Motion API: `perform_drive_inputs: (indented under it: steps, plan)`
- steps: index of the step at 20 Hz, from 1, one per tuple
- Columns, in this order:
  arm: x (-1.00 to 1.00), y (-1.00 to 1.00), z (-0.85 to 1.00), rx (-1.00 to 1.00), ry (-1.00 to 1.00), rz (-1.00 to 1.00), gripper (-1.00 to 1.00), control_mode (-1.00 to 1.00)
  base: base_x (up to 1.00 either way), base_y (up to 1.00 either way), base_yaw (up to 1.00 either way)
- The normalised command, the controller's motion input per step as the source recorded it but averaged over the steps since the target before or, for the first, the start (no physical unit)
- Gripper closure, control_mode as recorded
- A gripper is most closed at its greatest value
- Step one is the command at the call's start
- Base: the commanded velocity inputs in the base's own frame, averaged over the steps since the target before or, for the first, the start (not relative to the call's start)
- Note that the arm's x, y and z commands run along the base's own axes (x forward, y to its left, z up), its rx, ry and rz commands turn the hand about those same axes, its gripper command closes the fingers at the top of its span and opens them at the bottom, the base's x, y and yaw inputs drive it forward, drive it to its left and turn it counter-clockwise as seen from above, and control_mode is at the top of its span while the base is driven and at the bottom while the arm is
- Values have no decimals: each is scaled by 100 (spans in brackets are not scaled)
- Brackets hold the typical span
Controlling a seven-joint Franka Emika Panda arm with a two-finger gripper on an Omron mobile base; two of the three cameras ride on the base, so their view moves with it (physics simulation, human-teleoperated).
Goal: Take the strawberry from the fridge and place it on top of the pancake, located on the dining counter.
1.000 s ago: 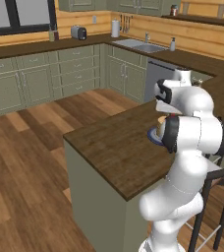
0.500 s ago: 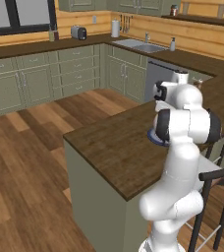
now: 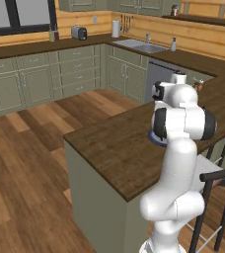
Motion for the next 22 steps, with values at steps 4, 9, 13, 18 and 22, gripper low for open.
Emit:
perform_drive_inputs:
  steps: [4, 9, 13, 18, 22]
  plan:
    - [0, -1, -15, 0, 0, 0, 100, -100, 0, 0, 0]
    - [0, -6, -15, 0, 0, 0, 100, -100, 0, 0, 0]
    - [0, -6, -20, 0, 0, 0, 100, -100, 0, 0, 0]
    - [0, -4, -18, 0, 0, 0, 100, -100, 0, 0, 0]
    - [-6, 0, -14, 0, 0, 1, -100, -100, 0, 0, 0]
